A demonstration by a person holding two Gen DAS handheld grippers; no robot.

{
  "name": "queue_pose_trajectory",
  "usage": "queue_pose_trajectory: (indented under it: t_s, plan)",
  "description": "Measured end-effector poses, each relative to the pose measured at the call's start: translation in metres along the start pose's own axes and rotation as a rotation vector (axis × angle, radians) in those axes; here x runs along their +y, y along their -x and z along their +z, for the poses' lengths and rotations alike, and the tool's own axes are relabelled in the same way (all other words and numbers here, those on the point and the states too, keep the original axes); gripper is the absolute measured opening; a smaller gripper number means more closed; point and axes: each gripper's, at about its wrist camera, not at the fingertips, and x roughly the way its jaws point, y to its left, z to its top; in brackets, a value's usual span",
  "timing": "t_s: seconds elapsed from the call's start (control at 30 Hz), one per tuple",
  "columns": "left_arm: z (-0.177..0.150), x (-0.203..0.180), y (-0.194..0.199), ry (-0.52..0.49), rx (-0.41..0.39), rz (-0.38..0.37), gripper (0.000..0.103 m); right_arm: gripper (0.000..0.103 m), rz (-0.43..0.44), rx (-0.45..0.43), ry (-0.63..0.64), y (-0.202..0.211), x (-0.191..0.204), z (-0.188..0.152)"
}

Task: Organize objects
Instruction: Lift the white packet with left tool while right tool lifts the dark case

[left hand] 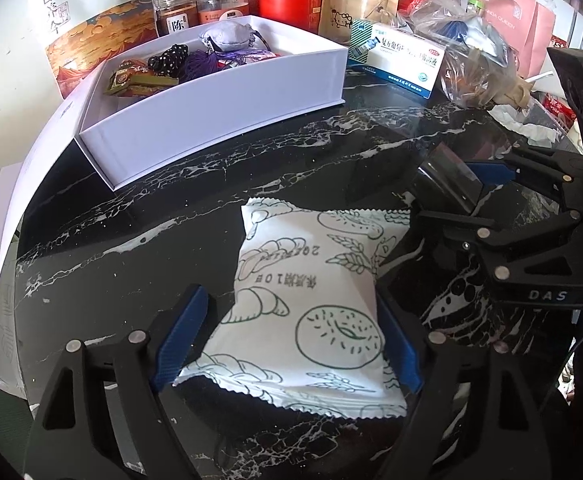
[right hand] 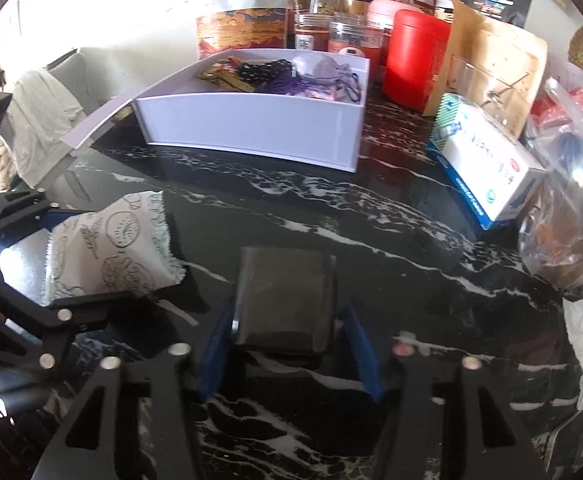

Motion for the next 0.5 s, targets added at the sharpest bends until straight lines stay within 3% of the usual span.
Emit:
queue_pose_trajectory:
  t_s: [0.2, 0.5]
  plan:
    - [-0.002, -0.001, 0.005, 0.016, 0.019, 0.011, 0.067, 0.047, 0.005, -0.005, 0.021, 0.002, 0.005, -0.001]
    - [-0.009, 0.004, 0.013, 0.072, 0.040, 0.003, 0.062, 0.046, 0.045, -0.002, 0.031, 0.007, 0.013, -0.004]
